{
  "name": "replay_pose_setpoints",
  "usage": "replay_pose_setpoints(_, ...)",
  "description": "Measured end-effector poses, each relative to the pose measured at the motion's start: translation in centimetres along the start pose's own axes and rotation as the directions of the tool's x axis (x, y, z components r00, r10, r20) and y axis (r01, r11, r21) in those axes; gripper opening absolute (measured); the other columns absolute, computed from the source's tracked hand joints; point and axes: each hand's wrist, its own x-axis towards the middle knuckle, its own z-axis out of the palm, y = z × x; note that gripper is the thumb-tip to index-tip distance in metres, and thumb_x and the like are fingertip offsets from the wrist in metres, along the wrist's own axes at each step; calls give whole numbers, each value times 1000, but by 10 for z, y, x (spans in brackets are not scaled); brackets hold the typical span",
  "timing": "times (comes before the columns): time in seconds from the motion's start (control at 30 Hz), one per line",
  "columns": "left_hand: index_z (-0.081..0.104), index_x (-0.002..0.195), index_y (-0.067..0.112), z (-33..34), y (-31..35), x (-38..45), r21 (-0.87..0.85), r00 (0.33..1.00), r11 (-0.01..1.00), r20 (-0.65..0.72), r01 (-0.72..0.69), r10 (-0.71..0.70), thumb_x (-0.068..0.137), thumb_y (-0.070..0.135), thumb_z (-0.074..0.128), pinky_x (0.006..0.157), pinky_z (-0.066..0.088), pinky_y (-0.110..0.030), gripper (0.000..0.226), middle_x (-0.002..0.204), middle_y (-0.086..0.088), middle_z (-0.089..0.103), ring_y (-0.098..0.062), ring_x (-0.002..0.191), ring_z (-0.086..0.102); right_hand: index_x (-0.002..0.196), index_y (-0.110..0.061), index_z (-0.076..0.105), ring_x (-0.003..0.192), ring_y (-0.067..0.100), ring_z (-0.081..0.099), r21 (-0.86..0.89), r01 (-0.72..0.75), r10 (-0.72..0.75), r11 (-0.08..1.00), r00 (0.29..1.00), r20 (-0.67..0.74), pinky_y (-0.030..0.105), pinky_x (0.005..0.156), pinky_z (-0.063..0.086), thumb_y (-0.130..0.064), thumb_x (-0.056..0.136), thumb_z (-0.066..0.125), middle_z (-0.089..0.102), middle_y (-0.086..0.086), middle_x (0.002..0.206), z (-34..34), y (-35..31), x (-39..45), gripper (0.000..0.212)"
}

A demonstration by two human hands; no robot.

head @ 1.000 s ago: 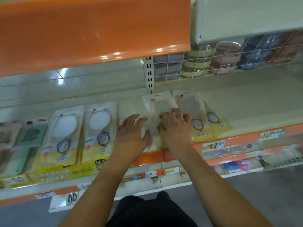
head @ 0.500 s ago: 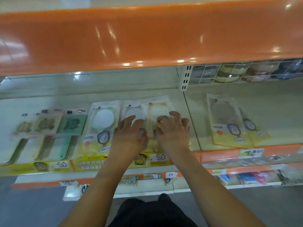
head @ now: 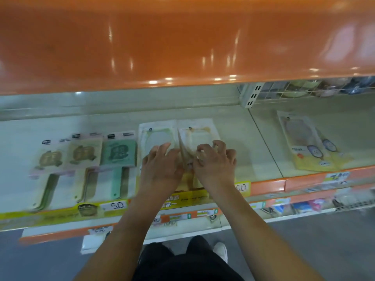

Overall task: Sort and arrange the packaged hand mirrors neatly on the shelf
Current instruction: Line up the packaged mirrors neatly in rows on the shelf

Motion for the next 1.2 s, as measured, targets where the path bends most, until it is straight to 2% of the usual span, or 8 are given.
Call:
replay_pose_setpoints(0.27, 57, 118, 25, -4, -26, -9, -21, 995, 995, -21, -96, 95, 84, 36, 59, 103, 29, -37, 36, 136, 1, 45, -21, 130, 35, 128, -41, 46, 123, 37, 34, -96, -71, 72, 993, 997, 4, 45, 101, 31, -48, 84, 55, 27, -1, 149, 19, -17, -15, 46)
replay_pose_setpoints(0.4, 57, 109, 25, 1, -30, -7, -15, 990, 992, -63, -125, 124, 86, 38, 49, 100, 32, -41, 28, 130, 1, 47, -23, 127, 37, 131, -41, 41, 129, 38, 31, -88, -75, 78, 993, 997, 25, 47, 105, 29, -46, 84, 54, 22, -2, 152, 19, -20, -16, 49)
replay_pose_setpoints(0.6, 60, 110, 23, 10, -30, -10, -12, 987, 993, -115, -116, 114, 87, 40, 45, 100, 35, -45, 31, 131, -3, 49, -28, 129, 39, 135, -42, 38, 133, 36, 28, -85, -58, 64, 995, 995, 77, 48, 107, 27, -52, 84, 53, 19, -2, 155, 15, -15, -20, 54)
replay_pose_setpoints(0.8, 53, 125, 37, 11, -25, -9, 34, 998, 999, -46, -37, 39, 90, 52, 35, 109, 25, -53, 42, 150, -6, 37, -42, 139, 24, 138, -41, 37, 135, 34, 25, -71, -22, 27, 997, 997, 70, 46, 108, 26, -56, 86, 52, 18, -2, 155, 14, -12, -18, 56)
replay_pose_setpoints(0.93, 49, 130, 40, 13, -24, -7, 37, 1000, 999, -11, -22, 22, 93, 51, 41, 114, 20, -52, 40, 154, -4, 30, -39, 142, 16, 136, -41, 40, 134, 35, 27, -51, -6, 9, 999, 998, 57, 46, 107, 27, -58, 89, 50, 20, -1, 154, 17, -10, -15, 52)
replay_pose_setpoints(1.2, 50, 130, 39, 11, -21, -5, 22, 1000, 1000, -20, -15, 15, 92, 49, 44, 113, 22, -54, 40, 152, -5, 33, -39, 142, 18, 137, -42, 36, 136, 34, 24, -60, 26, -22, 998, 997, 76, 46, 107, 27, -59, 91, 45, 17, -1, 155, 17, -7, -8, 50)
